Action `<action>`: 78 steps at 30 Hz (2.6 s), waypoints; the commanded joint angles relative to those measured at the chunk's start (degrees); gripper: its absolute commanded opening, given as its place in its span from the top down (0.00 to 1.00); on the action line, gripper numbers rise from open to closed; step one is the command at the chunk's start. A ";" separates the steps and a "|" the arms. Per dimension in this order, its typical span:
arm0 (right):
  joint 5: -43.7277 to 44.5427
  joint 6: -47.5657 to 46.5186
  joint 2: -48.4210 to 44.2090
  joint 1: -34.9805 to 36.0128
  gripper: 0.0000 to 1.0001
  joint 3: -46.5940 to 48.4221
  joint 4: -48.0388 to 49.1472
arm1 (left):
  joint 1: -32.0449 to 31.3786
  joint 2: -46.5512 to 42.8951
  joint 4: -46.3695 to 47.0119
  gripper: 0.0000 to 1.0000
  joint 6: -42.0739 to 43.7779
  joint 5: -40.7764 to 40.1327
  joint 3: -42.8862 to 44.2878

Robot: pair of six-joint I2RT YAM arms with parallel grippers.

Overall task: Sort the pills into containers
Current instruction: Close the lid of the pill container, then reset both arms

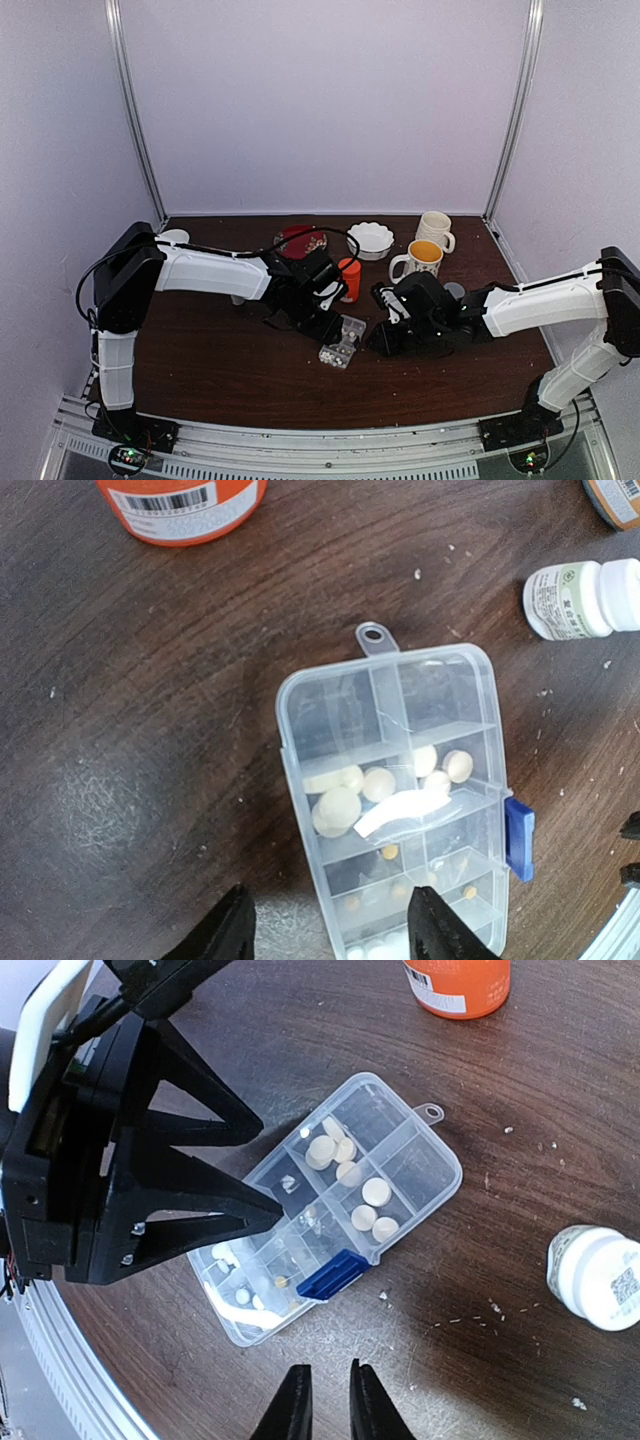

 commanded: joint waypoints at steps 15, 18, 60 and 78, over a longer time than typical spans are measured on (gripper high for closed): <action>-2.25 5.78 10.61 -2.38 1.00 5.99 11.71 | -0.46 2.75 -2.32 0.54 -0.19 -2.62 -0.02; -1.30 6.14 12.01 -2.50 1.00 5.90 10.44 | -0.46 2.79 -2.02 0.55 -0.38 -2.50 -0.10; -2.97 4.97 11.72 -0.94 1.00 2.16 11.75 | -0.67 1.87 4.21 0.62 -3.87 2.97 -3.58; 30.28 -30.11 -44.35 -10.68 0.01 -6.15 4.83 | 14.57 -44.31 2.25 0.03 4.02 -26.97 -16.27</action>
